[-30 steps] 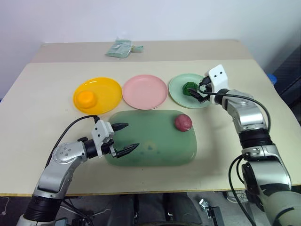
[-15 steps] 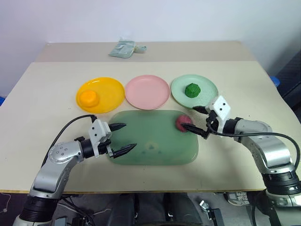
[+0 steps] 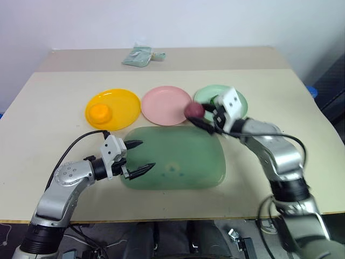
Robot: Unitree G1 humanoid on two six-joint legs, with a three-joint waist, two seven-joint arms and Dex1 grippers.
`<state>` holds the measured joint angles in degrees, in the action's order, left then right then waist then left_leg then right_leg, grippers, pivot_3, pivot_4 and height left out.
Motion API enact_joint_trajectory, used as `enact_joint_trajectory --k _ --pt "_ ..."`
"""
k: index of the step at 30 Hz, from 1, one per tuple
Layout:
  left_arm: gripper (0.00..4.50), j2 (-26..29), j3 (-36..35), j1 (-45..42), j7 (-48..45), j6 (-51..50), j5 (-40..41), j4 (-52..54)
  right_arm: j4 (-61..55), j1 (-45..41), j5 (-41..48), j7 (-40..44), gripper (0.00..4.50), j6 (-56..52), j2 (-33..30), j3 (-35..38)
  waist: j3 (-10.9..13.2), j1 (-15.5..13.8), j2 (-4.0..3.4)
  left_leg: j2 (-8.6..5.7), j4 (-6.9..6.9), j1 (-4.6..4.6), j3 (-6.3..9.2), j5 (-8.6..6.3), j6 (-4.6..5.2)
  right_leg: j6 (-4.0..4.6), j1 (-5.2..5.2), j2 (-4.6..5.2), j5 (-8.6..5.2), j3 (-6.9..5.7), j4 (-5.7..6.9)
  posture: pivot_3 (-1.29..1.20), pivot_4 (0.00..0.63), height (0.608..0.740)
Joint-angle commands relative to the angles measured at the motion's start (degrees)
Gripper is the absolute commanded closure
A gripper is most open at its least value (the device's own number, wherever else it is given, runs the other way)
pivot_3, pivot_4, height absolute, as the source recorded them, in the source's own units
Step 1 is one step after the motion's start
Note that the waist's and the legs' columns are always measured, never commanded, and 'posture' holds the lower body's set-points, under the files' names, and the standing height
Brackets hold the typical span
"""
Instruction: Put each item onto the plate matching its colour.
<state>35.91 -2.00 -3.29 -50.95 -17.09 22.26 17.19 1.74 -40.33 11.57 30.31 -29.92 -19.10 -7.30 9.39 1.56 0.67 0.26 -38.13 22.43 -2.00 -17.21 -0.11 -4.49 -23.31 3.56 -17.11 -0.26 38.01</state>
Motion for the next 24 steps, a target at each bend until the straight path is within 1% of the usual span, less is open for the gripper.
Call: enact_joint_trajectory --k 1,3,5,7,8,10,12,16,18,21,24 --pt "0.00 0.43 -2.05 -0.25 1.02 -0.56 1.22 2.45 12.53 -3.37 -5.09 -4.62 2.06 5.57 3.46 -1.60 -0.02 -0.76 0.04 -0.02 0.01 0.02 0.01 0.00 -0.01 0.00 0.00 0.01 0.00 -0.02 -0.01 0.00 0.150 0.739" --pt "0.00 0.35 -2.54 0.70 1.81 -0.79 1.35 3.68 18.83 -5.81 -4.98 -4.36 2.06 9.17 5.75 -0.78 -0.02 -0.88 0.04 -0.09 0.01 0.10 0.02 0.09 -0.16 0.00 -0.02 0.10 0.00 -0.02 -0.07 0.00 0.150 0.739" --pt "0.00 0.15 -3.38 1.94 2.88 -1.01 1.46 4.77 21.62 -6.97 -4.97 -4.02 1.07 11.80 6.60 0.03 -0.01 -0.65 0.03 -0.25 0.01 0.18 0.01 0.11 -0.20 -0.01 -0.05 0.24 0.01 -0.01 -0.09 0.00 0.150 0.739" --pt "0.00 -0.14 -4.11 3.16 4.24 -1.26 1.55 5.81 21.25 -6.54 -4.62 -2.70 0.23 13.88 6.12 0.53 -0.01 -0.45 0.03 -0.31 0.00 0.22 0.01 0.08 -0.15 -0.02 -0.06 0.31 0.01 -0.01 -0.09 0.00 0.150 0.739" --pt "0.00 -0.27 -4.50 3.82 4.82 -1.34 1.68 6.26 20.22 -5.87 -4.56 -1.92 0.04 15.01 5.54 0.65 -0.01 -0.41 0.03 -0.31 0.00 0.22 0.01 0.08 -0.14 -0.02 -0.07 0.32 0.01 -0.01 -0.09 0.00 0.150 0.739" --pt "0.00 -0.65 -5.49 5.30 5.98 -1.17 1.85 7.02 16.64 -3.57 -4.14 0.59 0.04 16.62 3.22 1.15 -0.01 -0.42 0.03 -0.30 0.00 0.21 0.01 0.07 -0.13 -0.02 -0.09 0.32 0.01 -0.01 -0.08 0.00 0.150 0.739" --pt "0.00 -1.40 -7.07 6.48 7.42 -0.81 2.13 7.22 12.10 -0.58 -2.67 4.51 0.04 17.03 -0.25 2.15 -0.01 -0.63 0.03 -0.29 0.00 0.20 0.04 -0.07 0.12 -0.02 -0.09 0.31 0.01 -0.02 -0.06 0.00 0.150 0.739" --pt "0.00 -3.14 -13.80 9.02 11.28 1.17 2.42 5.72 0.21 9.67 3.61 15.35 0.04 14.45 -11.76 7.69 -0.01 -1.06 0.03 -0.30 -0.01 0.20 0.12 -0.14 0.25 -0.02 0.00 0.31 0.01 -0.03 -0.12 0.00 0.150 0.739" --pt "0.00 -3.45 -15.96 9.95 12.11 1.74 2.57 5.08 -2.22 13.49 5.74 17.96 0.04 13.43 -15.84 10.47 -0.01 -0.88 0.03 -0.30 -0.01 0.19 0.13 -0.15 0.26 -0.03 0.05 0.31 0.01 -0.03 -0.21 0.00 0.150 0.739" --pt "0.00 -2.29 -20.03 13.52 11.17 3.32 2.14 2.95 -3.36 21.66 9.32 22.01 0.04 12.87 -22.81 18.30 -0.02 -0.60 0.01 -0.26 0.02 0.05 0.12 -0.15 0.27 -0.03 0.16 0.29 0.01 -0.03 -0.24 0.00 0.150 0.739" --pt "0.00 -1.39 -22.46 15.71 10.52 5.35 1.37 0.09 -3.04 28.44 11.96 24.91 0.04 11.62 -27.16 23.97 -0.02 -0.59 0.01 -0.21 0.06 0.01 0.10 -0.15 0.27 -0.02 0.19 0.27 0.01 -0.03 -0.27 0.00 0.150 0.739"
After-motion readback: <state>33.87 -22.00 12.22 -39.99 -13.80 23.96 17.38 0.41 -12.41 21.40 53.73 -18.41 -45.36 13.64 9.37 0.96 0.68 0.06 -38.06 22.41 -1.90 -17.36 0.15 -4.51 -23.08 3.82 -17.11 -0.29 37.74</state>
